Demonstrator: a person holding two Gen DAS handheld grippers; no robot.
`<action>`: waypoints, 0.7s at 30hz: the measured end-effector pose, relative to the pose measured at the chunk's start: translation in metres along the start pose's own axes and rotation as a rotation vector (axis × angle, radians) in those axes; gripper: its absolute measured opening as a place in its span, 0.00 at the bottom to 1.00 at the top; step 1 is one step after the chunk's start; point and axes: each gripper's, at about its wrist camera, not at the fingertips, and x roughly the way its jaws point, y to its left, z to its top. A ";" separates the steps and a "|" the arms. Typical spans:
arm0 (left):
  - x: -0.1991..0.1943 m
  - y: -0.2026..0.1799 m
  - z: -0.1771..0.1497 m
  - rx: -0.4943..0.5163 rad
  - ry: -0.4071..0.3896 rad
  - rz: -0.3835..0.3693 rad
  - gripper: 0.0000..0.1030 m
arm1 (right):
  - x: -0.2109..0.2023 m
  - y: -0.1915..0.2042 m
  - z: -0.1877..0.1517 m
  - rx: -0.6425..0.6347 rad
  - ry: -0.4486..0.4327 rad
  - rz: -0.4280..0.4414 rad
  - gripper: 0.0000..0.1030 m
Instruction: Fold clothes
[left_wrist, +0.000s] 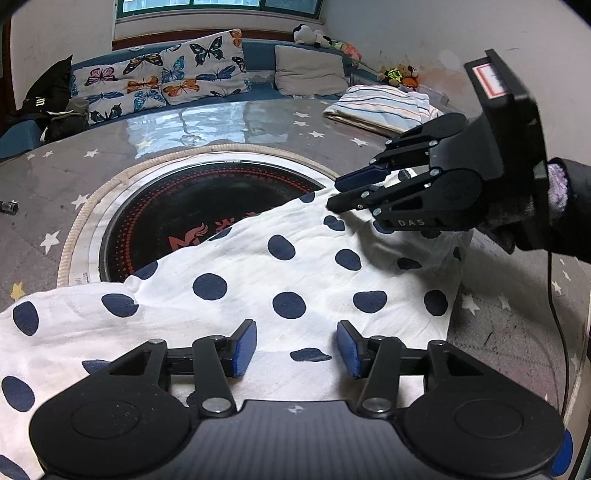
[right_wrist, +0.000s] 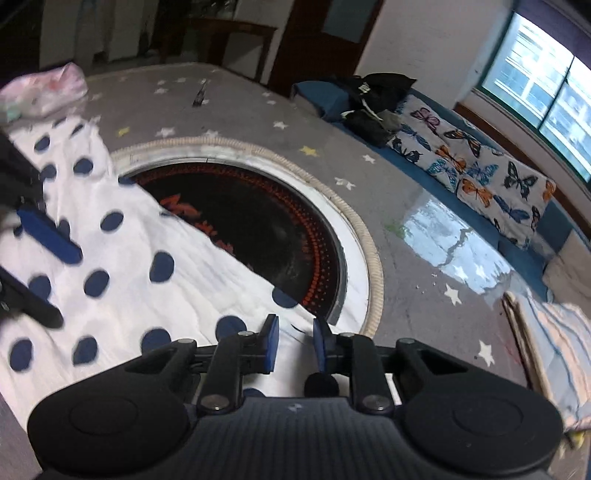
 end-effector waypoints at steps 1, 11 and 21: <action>0.000 0.000 0.000 0.003 0.000 0.000 0.52 | 0.000 -0.001 0.000 -0.009 0.000 0.008 0.18; 0.001 -0.001 0.001 0.008 0.008 -0.002 0.54 | 0.000 -0.019 0.002 -0.054 -0.001 0.078 0.19; 0.003 -0.005 0.001 0.020 0.017 0.001 0.59 | 0.001 -0.026 -0.002 -0.133 -0.011 0.159 0.11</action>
